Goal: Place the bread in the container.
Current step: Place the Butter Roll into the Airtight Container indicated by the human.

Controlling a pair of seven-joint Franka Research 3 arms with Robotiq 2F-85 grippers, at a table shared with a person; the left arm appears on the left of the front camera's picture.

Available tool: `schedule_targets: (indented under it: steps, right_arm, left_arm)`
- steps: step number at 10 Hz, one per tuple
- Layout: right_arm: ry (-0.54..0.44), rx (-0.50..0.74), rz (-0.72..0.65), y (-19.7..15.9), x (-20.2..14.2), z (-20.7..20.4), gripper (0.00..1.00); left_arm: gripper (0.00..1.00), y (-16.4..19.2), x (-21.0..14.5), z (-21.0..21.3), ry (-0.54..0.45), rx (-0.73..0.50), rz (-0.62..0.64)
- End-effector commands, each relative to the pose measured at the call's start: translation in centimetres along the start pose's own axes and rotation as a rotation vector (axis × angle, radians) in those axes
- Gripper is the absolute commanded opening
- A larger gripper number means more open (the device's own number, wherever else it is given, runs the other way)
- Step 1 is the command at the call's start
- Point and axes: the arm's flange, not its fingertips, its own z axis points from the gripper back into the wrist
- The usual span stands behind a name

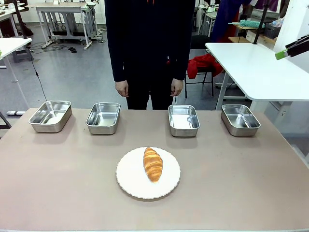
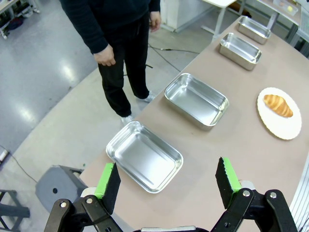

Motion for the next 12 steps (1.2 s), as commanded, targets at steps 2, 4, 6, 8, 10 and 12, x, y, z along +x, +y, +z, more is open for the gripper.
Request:
schedule_targets:
  steps: [2, 4, 6, 8, 10, 12]
  right_arm:
    - [-0.004, -0.001, -0.003, -0.01, 0.01, 0.06, 1.00]
    - [-0.004, -0.001, -0.003, -0.01, 0.01, 0.06, 1.00]
    - [-0.004, -0.001, -0.003, -0.01, 0.01, 0.06, 1.00]
    - [-0.004, -0.001, -0.003, -0.01, 0.01, 0.06, 1.00]
    - [-0.004, -0.001, -0.003, -0.01, 0.01, 0.06, 1.00]
    - [-0.004, -0.001, -0.003, -0.01, 0.01, 0.06, 1.00]
  left_arm:
    - [1.00, -0.01, 0.09, -0.02, -0.001, -0.002, -0.013]
    - [1.00, -0.01, 0.09, -0.02, -0.001, -0.002, -0.013]
    - [1.00, -0.01, 0.09, -0.02, -0.001, -0.002, -0.013]
    - [1.00, -0.01, 0.09, -0.02, -0.001, -0.002, -0.013]
    - [1.00, -0.01, 0.09, -0.02, -0.001, -0.002, -0.013]
    - [1.00, -0.01, 0.09, -0.02, -0.001, -0.002, -0.013]
